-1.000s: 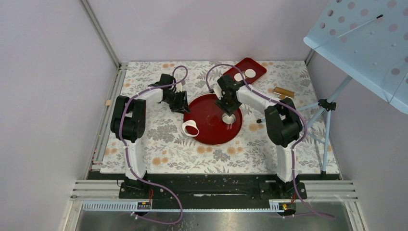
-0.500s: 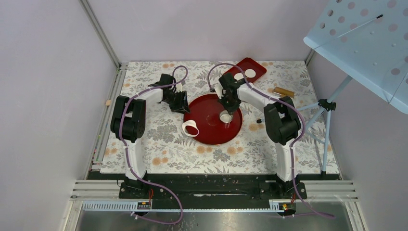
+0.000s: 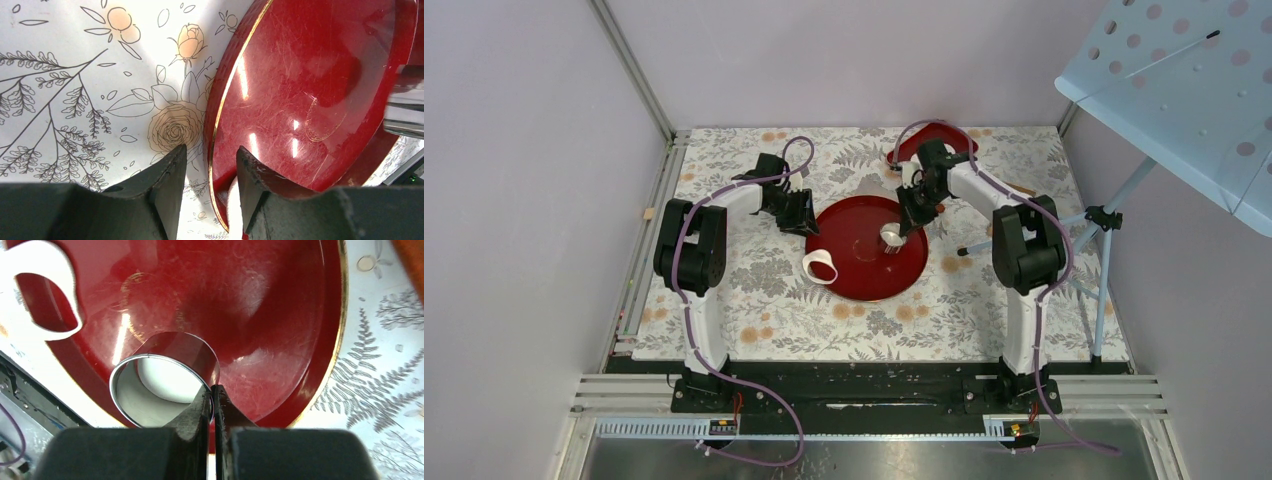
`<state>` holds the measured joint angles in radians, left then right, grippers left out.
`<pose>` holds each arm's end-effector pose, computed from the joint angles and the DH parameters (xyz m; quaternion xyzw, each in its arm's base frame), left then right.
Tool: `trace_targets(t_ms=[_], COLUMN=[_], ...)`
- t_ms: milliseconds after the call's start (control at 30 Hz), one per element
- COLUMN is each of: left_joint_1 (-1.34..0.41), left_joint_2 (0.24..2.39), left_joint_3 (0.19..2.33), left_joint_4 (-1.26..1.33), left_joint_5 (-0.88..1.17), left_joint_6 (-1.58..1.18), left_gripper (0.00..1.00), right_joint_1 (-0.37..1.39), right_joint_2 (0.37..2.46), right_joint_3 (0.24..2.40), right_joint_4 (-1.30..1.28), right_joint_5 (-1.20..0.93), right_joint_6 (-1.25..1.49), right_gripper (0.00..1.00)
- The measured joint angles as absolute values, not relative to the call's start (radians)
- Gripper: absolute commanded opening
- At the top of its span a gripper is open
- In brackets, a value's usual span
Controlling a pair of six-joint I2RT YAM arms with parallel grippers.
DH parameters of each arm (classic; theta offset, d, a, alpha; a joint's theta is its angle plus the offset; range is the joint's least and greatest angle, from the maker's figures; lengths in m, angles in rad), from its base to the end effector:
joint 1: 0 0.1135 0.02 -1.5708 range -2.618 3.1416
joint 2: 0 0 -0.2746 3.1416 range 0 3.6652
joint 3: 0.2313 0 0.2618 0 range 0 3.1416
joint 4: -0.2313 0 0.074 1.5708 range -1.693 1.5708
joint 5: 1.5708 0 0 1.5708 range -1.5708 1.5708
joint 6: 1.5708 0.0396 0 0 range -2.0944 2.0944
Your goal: Roll out the dumpling wrappers from the dough
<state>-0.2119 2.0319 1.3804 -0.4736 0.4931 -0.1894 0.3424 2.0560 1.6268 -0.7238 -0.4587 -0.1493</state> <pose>0.4146 -0.1084 0.1544 0.0646 0.9451 -0.2760 0.1626 0.4172 0.1673 0.2048 -0.2776 0.9125 0.2408 0.1796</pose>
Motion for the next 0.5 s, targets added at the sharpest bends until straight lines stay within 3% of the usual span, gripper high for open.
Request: trace_targets(t_ms=[167,500], left_joint_1=[-0.212,-0.212], left_joint_2=[2.032,2.032], left_joint_3=[1.380,1.381], left_joint_4=[-0.473,-0.473], left_joint_5=[0.493,0.493], left_joint_6=[-0.189,-0.189], left_gripper=[0.42,0.42], right_joint_1=[0.342,0.345], right_joint_2=[2.159,2.136], right_joint_3=[1.635,1.648], right_joint_4=[-0.736,-0.754], right_joint_5=[-0.435,-0.522], right_joint_6=[-0.083,-0.059], right_gripper=[0.00,0.00])
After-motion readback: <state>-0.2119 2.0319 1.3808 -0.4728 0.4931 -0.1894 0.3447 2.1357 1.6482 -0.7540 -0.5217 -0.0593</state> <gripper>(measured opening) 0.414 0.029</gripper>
